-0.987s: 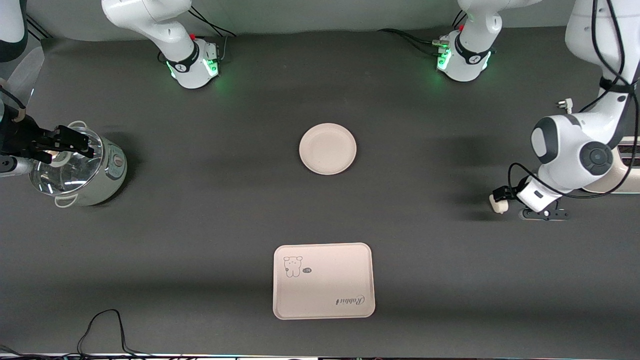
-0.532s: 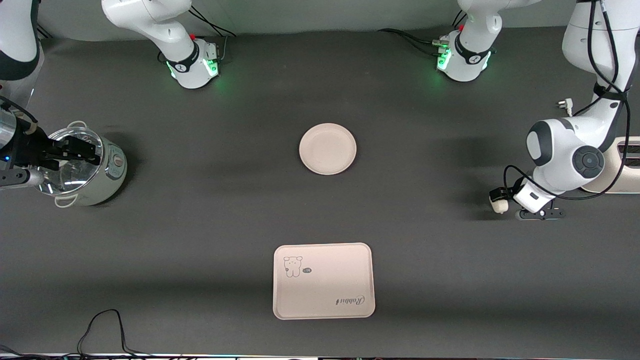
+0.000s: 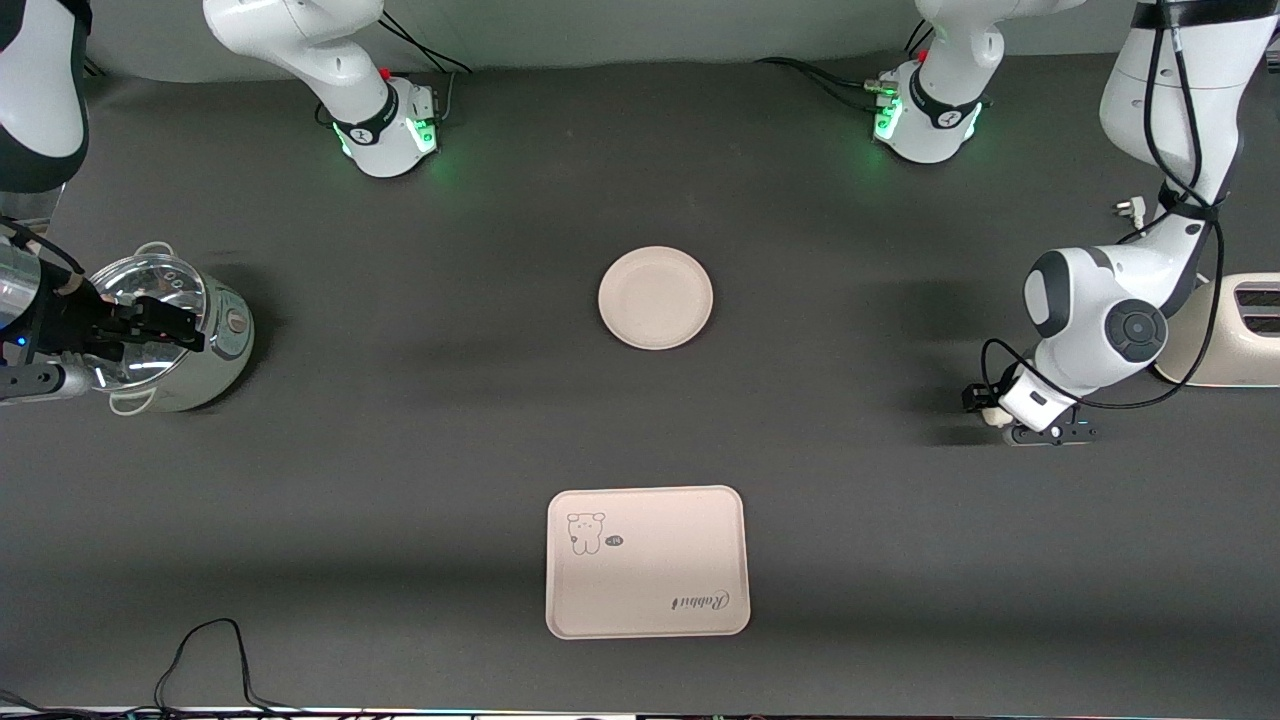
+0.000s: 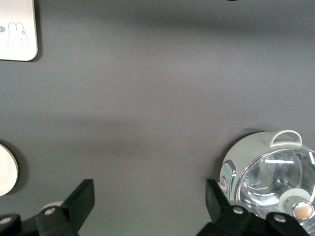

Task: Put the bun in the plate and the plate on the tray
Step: 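Reach the left gripper down to the white bun and grasp it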

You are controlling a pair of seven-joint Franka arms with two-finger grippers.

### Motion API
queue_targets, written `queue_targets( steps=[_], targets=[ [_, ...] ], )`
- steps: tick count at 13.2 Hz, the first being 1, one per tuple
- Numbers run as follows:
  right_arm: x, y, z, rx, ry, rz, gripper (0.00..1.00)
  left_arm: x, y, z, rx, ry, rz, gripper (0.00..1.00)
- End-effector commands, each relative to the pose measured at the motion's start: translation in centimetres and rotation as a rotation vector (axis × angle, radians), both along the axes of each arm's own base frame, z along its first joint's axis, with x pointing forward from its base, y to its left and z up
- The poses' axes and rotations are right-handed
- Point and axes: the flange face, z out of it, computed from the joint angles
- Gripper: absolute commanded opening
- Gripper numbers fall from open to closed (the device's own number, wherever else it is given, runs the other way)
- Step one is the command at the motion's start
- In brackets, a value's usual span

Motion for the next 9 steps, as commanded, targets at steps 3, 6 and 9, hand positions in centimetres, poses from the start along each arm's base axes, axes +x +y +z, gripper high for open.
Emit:
queue_targets(
  steps=[3,6,9],
  targets=[
    [2.9,1.8,-0.1,0.026,-0.028,-0.01,1.0,-0.2,-0.1,1.0,0.008,-0.008,0.008,0.33],
    [4.3,3.3,-1.9,0.053,-0.007,-0.065,1.0,-0.5,-2.8,4.8,0.012,0.034,-0.002,0.33],
    [7.4,6.7,-5.9,0.048,0.001,-0.072,1.0,-1.6,-8.2,11.8,0.017,0.073,0.028,0.33]
  ],
)
